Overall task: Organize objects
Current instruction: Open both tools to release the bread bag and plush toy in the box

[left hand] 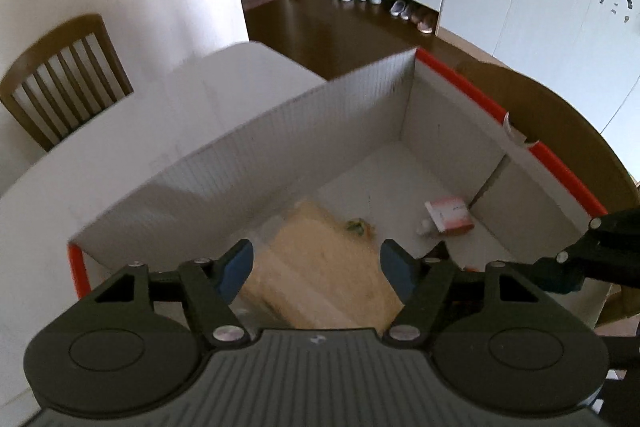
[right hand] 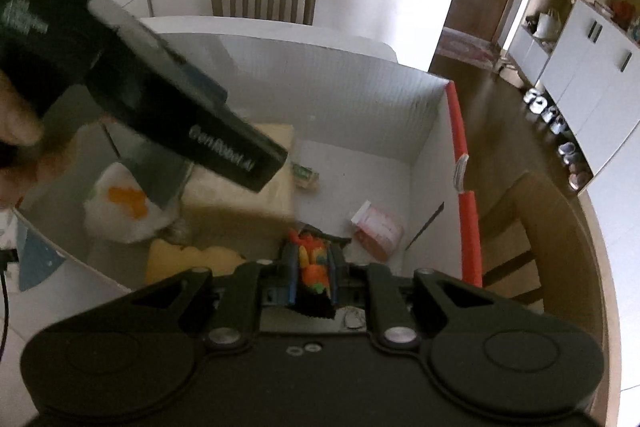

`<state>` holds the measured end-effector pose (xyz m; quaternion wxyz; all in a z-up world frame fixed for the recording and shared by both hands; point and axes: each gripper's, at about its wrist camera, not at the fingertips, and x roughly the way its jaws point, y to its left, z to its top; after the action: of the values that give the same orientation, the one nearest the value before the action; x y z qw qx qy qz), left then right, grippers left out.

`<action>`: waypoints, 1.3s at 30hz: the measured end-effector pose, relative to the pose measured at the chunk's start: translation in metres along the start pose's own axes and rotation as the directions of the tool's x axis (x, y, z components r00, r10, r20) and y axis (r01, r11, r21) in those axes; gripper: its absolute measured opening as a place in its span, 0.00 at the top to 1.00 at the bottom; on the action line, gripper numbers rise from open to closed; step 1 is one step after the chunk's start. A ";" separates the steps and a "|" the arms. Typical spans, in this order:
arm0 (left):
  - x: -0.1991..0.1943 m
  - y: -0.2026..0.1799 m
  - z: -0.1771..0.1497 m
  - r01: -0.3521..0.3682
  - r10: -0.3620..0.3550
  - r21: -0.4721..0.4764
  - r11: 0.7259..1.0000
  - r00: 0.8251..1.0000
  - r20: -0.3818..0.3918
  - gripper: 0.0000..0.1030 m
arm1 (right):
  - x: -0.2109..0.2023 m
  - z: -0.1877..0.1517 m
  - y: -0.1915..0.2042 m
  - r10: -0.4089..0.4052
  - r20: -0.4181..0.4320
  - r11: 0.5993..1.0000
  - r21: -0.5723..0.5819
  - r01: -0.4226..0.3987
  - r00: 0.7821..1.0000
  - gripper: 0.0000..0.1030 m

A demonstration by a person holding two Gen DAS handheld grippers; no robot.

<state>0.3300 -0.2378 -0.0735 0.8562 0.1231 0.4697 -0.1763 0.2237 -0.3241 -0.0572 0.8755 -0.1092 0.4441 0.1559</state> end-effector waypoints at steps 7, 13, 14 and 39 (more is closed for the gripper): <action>0.003 0.001 -0.008 0.009 -0.010 -0.019 1.000 1.000 -0.024 0.32 | 0.002 0.002 -0.011 0.020 -0.014 0.999 0.045 -0.020 1.000 0.78; -0.007 0.002 -0.013 0.024 -0.024 -0.022 0.999 1.000 0.008 0.32 | -0.008 0.000 -0.013 0.037 0.007 0.998 0.056 -0.038 0.999 0.58; -0.009 0.002 -0.014 0.026 -0.025 -0.024 0.999 1.000 0.015 0.32 | -0.010 0.001 -0.012 0.040 0.012 0.998 0.052 -0.040 0.999 0.57; -0.116 0.024 -0.057 0.113 -0.096 -0.074 0.991 0.975 0.199 0.31 | -0.074 0.006 0.008 0.036 0.135 0.998 0.044 -0.042 0.990 0.36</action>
<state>0.2394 -0.1732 -0.0046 0.8921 0.0439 0.3965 -0.2120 0.1837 -0.3277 0.0054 0.9025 -0.0692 0.3897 0.1697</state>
